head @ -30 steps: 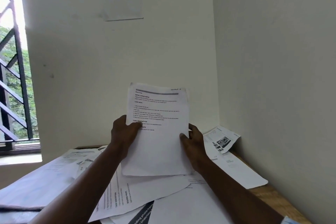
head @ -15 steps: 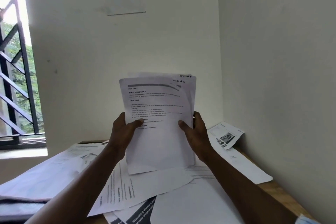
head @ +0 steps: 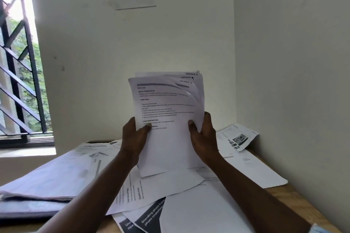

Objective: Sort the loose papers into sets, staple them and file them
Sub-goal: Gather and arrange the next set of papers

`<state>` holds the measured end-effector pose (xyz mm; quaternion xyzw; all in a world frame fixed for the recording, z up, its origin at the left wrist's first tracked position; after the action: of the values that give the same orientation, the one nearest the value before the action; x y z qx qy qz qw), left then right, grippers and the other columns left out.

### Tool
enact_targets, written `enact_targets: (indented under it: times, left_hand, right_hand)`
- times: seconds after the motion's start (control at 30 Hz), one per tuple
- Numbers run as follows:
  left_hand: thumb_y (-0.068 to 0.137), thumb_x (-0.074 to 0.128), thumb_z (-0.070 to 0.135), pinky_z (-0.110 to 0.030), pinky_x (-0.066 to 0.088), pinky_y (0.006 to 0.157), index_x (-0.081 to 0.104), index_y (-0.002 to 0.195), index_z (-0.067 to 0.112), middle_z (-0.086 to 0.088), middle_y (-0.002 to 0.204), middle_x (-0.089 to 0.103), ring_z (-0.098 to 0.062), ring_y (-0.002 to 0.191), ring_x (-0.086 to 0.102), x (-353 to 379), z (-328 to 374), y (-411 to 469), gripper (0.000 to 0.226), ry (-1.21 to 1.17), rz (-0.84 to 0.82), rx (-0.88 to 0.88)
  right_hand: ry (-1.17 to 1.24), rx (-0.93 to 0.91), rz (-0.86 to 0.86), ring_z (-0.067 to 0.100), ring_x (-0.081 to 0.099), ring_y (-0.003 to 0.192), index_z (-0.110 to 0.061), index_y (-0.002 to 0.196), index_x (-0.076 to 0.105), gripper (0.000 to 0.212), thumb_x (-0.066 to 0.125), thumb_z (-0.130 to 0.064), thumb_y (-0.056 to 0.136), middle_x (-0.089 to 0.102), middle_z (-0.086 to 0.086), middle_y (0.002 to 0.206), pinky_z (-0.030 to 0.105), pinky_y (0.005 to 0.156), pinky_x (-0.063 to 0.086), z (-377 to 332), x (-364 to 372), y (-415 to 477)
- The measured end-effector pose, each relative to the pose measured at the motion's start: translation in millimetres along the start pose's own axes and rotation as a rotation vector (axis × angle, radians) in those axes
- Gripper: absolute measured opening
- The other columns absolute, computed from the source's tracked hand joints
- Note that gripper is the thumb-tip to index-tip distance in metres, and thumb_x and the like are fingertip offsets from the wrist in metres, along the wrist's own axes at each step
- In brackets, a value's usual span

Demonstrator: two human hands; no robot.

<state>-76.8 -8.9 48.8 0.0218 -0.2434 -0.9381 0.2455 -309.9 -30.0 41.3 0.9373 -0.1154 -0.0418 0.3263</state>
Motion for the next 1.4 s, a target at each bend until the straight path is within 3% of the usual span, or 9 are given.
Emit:
enact_targets:
  times: [0.4,0.6,0.67,0.77,0.83,0.93,1.1,1.23,1.4]
  left_hand:
    - [0.093,0.066,-0.001,-0.028,0.054,0.070,0.074,0.109,0.018,0.008,0.100,0.078,-0.016,0.091,0.073,-6.5,5.4,-4.7,0.026,0.003,-0.016,-0.009]
    - [0.096,0.064,0.000,-0.020,0.055,0.067,0.073,0.115,0.018,0.009,0.104,0.078,-0.009,0.090,0.074,-7.5,6.2,-7.5,0.028,0.014,-0.054,0.012]
    - [0.097,0.062,-0.001,-0.019,0.054,0.067,0.072,0.117,0.017,0.009,0.107,0.078,-0.008,0.091,0.074,-8.3,7.8,-8.6,0.030,0.020,-0.062,0.015]
    - [0.098,0.060,0.000,-0.021,0.054,0.070,0.071,0.119,0.017,0.008,0.109,0.076,-0.010,0.095,0.073,-7.4,8.8,-9.7,0.029,0.046,-0.065,0.036]
    - [0.098,0.060,0.001,-0.025,0.055,0.073,0.070,0.118,0.018,0.008,0.109,0.076,-0.013,0.097,0.072,-6.4,8.1,-9.6,0.028,0.066,-0.054,0.053]
    - [0.097,0.061,0.003,-0.034,0.058,0.081,0.070,0.118,0.020,0.008,0.109,0.076,-0.016,0.099,0.073,-4.4,5.7,-8.8,0.029,0.088,-0.045,0.058]
    - [0.097,0.061,0.003,-0.036,0.058,0.084,0.070,0.118,0.019,0.007,0.110,0.076,-0.015,0.099,0.072,-4.5,5.6,-8.0,0.028,0.108,-0.044,0.069]
    - [0.097,0.061,0.003,-0.031,0.055,0.077,0.069,0.119,0.018,0.008,0.109,0.075,-0.014,0.098,0.071,-4.6,5.9,-8.6,0.028,0.113,-0.044,0.071]
    - [0.096,0.062,0.004,-0.037,0.057,0.084,0.069,0.118,0.020,0.006,0.111,0.075,-0.018,0.101,0.071,-5.3,3.2,-6.6,0.028,0.121,-0.036,0.046]
  right_hand:
    - [-0.076,-0.051,0.042,0.028,0.063,0.108,-0.013,0.125,0.052,0.026,0.057,-0.013,0.100,0.066,0.007,0.118,0.048,0.098,0.053,-2.3,-2.2,0.9]
    - [-0.071,-0.101,0.049,0.025,0.063,0.099,-0.019,0.114,0.050,0.019,0.056,-0.008,0.100,0.065,0.003,0.108,0.047,0.093,0.054,-4.4,-3.5,-0.6]
    - [-0.087,-0.116,0.050,0.028,0.064,0.108,-0.018,0.125,0.047,0.029,0.057,-0.009,0.099,0.064,0.005,0.119,0.047,0.097,0.054,-4.2,-2.9,-1.9]
    - [-0.147,-0.257,0.076,0.021,0.052,0.133,-0.031,0.156,0.022,0.074,0.059,-0.007,0.096,0.044,-0.004,0.155,0.039,0.106,0.049,-17.7,-5.6,-8.3]
    - [-0.197,-0.394,0.102,0.015,0.049,0.132,-0.039,0.163,0.006,0.093,0.060,-0.005,0.095,0.029,-0.016,0.161,0.035,0.096,0.052,-34.5,-10.0,-14.0]
    - [-0.244,-0.537,0.157,0.021,0.060,0.124,-0.045,0.162,-0.002,0.101,0.062,-0.005,0.094,0.028,-0.007,0.161,0.040,0.075,0.063,-51.1,-15.4,-17.5]
    - [-0.357,-0.617,0.154,0.026,0.065,0.117,-0.044,0.163,0.000,0.102,0.063,-0.007,0.092,0.017,-0.001,0.168,0.040,0.068,0.063,-55.4,-12.0,-18.3]
    - [-0.381,-0.634,0.133,0.024,0.051,0.138,-0.042,0.163,0.010,0.093,0.062,-0.010,0.093,0.015,0.000,0.168,0.042,0.081,0.063,-55.9,-11.0,-17.9]
    - [-0.470,-0.738,0.166,0.023,0.015,0.159,-0.018,0.162,0.030,0.077,0.065,-0.013,0.093,0.008,0.009,0.173,0.047,0.108,0.046,-59.8,-8.9,-20.7]
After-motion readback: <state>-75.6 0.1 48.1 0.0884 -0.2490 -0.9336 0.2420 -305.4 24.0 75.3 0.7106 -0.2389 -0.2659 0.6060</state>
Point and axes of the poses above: each hand's wrist, its own y-axis towards the middle knuckle, its own x-axis out of the palm, z = x × y, the point moved 6 cm from there along y, towards the middle knuckle
